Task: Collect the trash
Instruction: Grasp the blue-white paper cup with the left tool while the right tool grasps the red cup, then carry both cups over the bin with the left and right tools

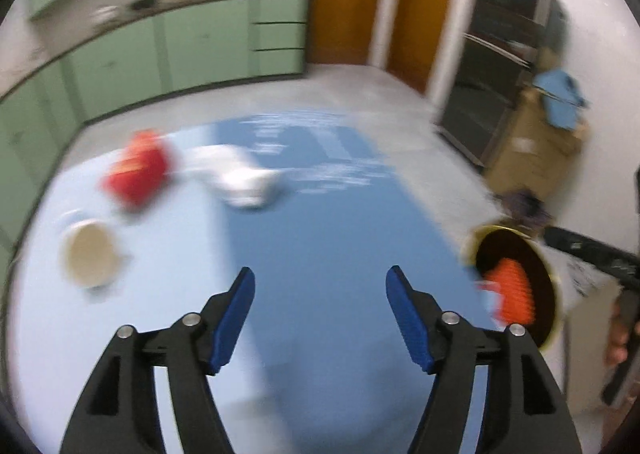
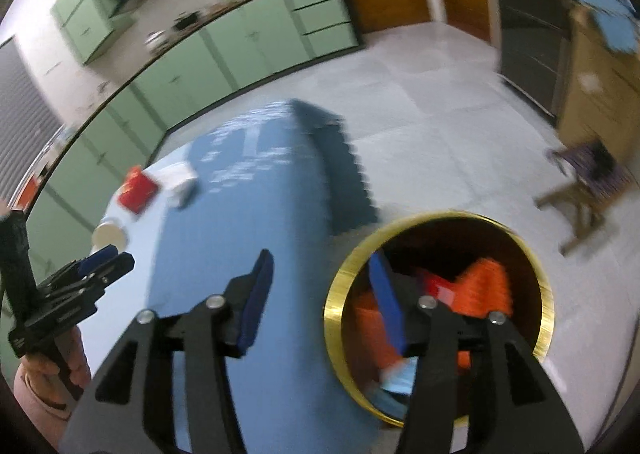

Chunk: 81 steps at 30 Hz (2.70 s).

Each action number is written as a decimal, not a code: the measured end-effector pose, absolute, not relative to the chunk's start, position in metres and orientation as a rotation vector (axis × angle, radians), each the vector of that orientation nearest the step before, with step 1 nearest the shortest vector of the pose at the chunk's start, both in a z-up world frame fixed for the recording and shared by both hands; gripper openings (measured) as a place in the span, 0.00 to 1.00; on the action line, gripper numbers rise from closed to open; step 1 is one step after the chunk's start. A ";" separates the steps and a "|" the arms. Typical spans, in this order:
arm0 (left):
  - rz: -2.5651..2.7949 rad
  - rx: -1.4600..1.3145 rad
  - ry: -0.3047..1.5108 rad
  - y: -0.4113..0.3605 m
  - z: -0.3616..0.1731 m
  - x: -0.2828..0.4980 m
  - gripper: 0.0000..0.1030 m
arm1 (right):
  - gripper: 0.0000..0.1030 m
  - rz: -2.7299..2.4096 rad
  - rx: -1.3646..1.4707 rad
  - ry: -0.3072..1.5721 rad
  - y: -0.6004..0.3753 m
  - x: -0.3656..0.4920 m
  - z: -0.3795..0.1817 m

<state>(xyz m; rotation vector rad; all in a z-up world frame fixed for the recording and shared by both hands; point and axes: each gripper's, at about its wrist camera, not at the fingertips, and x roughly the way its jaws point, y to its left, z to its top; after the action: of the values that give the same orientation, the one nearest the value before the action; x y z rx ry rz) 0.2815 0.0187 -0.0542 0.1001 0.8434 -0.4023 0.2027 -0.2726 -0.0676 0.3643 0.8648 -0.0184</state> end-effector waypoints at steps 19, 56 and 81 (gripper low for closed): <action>-0.021 0.102 0.786 0.184 -0.086 0.341 0.73 | 0.68 0.228 0.231 0.909 -0.099 0.341 -0.081; 0.055 0.059 0.706 0.234 -0.088 0.399 0.03 | 0.39 0.663 0.168 0.991 0.001 0.529 -0.103; -0.229 0.087 0.630 0.120 -0.046 0.313 0.03 | 0.02 0.523 0.160 0.849 -0.089 0.326 -0.026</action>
<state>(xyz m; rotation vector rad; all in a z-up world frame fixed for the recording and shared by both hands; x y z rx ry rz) 0.3127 0.1203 -0.0462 0.0871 0.6302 -0.2290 0.3259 -0.0888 -0.0264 0.1596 0.8491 0.5234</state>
